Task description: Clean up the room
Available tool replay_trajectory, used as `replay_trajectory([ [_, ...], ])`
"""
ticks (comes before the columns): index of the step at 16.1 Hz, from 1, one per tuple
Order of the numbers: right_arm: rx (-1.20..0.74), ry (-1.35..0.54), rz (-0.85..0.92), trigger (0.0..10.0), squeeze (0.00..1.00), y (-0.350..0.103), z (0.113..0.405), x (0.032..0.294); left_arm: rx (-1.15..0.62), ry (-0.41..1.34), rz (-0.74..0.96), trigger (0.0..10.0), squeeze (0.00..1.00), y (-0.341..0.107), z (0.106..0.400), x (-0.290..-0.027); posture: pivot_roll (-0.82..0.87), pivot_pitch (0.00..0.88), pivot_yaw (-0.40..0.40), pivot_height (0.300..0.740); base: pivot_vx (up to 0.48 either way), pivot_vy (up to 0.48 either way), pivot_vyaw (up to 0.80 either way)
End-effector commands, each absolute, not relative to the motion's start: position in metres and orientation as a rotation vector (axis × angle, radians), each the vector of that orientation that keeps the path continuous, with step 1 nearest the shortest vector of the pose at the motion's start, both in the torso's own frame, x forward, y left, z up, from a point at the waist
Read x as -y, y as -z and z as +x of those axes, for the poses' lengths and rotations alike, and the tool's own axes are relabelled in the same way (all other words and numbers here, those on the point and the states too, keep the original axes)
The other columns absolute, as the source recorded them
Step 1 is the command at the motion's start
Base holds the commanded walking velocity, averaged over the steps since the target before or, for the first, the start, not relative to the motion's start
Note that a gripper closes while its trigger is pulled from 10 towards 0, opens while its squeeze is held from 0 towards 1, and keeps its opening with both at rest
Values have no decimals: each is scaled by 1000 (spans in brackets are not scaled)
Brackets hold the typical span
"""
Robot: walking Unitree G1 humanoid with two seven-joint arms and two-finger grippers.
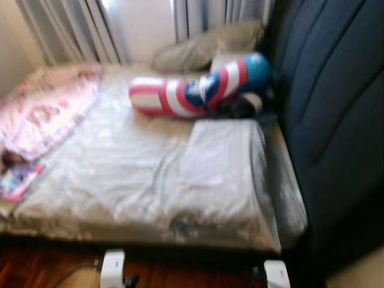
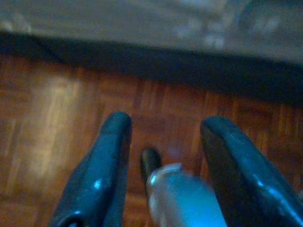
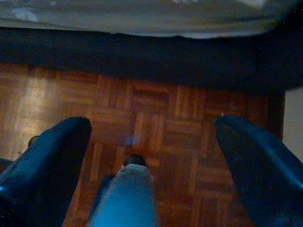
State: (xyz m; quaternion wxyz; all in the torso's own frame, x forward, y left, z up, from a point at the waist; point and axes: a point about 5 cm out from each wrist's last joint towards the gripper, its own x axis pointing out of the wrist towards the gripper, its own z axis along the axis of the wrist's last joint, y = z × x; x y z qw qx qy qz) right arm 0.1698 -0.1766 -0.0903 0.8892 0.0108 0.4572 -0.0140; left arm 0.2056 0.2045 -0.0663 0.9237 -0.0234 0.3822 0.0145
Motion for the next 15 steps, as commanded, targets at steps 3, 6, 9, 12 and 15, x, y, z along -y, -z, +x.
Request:
replay_trajectory([
  [3, -838, 60, 62, 10000, 0, 80, 188, 179, -645, -14, -53, 10000, 0, 50, 226, -204, 2, 41, -5, 738, 0, 0, 0],
  [6, -651, 55, 75, 10000, 0, 57, 221, 183, -460, 5, -66, 10000, 0, 26, 253, -202, -10, 29, -13, 738, 0, 0, 0],
  [9, -377, 111, 65, 10000, 0, 19, 256, 196, -276, 57, -54, 10000, 0, 1, 269, -197, -17, 1, -24, 738, 0, 0, 0],
  [12, -183, 146, 61, 10000, 0, -4, 259, 202, -123, 131, -24, 10000, 0, -17, 266, -187, 2, 0, -30, 738, 0, 0, 0],
  [15, -90, 117, 53, 10000, 0, -17, 247, 194, -69, 153, -12, 10000, 0, -28, 257, -190, -17, 0, -31, 738, 0, 0, 0],
])
